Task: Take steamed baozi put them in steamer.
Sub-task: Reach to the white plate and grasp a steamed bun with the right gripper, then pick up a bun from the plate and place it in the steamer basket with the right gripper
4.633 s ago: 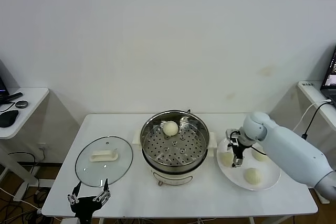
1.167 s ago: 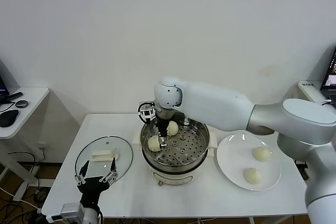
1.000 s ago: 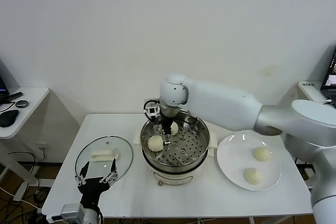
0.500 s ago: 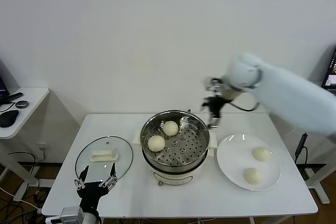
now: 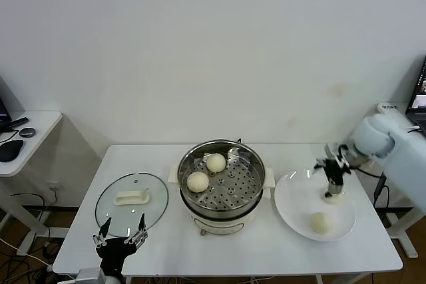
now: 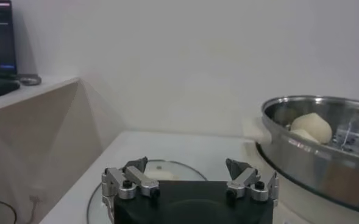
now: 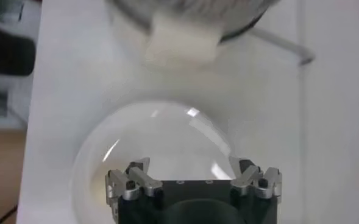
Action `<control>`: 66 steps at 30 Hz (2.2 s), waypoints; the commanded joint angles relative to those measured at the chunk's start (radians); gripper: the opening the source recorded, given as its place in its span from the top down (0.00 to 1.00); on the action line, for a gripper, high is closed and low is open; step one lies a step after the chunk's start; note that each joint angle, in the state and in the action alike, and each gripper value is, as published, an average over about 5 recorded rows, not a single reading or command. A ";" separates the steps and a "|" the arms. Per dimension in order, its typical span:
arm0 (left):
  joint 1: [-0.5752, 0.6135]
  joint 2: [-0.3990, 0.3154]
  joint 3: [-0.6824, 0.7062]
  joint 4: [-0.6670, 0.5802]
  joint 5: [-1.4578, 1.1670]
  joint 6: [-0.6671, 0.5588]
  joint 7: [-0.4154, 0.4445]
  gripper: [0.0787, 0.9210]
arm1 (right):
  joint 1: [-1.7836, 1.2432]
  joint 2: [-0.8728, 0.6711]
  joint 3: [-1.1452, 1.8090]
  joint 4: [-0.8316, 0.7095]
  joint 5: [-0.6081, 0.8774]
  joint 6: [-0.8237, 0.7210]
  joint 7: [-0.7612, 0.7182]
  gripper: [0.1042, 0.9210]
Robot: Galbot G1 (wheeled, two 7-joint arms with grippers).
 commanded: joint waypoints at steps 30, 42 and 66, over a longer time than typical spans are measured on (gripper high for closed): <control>-0.004 -0.003 -0.006 0.029 0.001 0.000 -0.001 0.12 | -0.223 0.082 0.101 -0.069 -0.142 0.095 -0.002 0.12; -0.008 -0.004 -0.006 0.036 0.002 0.000 -0.002 0.12 | -0.223 0.104 0.105 -0.090 -0.160 0.093 0.011 0.12; -0.043 -0.010 0.008 0.047 0.013 -0.002 -0.006 0.12 | 0.102 0.075 -0.004 -0.076 -0.023 0.060 -0.005 0.65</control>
